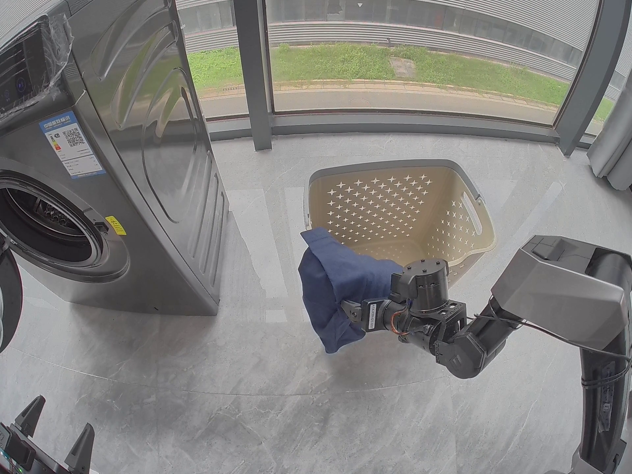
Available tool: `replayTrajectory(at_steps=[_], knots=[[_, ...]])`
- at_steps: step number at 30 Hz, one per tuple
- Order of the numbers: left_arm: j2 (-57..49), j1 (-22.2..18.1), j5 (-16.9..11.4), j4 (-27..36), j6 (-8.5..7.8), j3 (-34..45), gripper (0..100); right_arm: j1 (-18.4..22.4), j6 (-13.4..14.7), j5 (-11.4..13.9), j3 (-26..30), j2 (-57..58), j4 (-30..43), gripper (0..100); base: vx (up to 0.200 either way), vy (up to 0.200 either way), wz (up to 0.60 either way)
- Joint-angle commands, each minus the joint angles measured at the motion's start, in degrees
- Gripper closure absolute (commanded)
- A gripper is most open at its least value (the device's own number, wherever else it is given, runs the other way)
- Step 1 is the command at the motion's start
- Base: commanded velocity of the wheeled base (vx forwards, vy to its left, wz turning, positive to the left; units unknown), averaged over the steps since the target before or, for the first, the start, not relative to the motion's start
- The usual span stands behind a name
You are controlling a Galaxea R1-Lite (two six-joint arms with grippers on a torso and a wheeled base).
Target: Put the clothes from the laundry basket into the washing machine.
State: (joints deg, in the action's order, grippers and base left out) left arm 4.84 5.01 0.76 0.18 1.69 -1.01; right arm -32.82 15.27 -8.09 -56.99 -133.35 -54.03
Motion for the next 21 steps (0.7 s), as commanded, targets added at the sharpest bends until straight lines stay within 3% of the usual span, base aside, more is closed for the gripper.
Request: replayTrajectory(at_steps=[1,7,8,21], knots=[[0.08,0.0,0.04,-0.01,-0.02,0.92,0,0.03,-0.07,0.27,-0.75,-0.68,-0.73,0,0.0,0.0,0.0],[0.08,0.0,0.04,-0.01,0.06,0.92,0,-0.58,-1.04,0.54,-1.1,-0.86,-2.66,0,0.0,0.0,0.0],[0.08,0.0,0.04,-0.01,0.06,0.92,0,-0.67,-1.04,0.54,-1.02,-1.03,-3.01,100,0.0,0.0,0.0],[0.08,0.0,0.04,-0.01,0.06,0.92,0,-1.46,-0.95,0.62,2.76,2.66,-3.45,100,0.0,0.0,0.0]])
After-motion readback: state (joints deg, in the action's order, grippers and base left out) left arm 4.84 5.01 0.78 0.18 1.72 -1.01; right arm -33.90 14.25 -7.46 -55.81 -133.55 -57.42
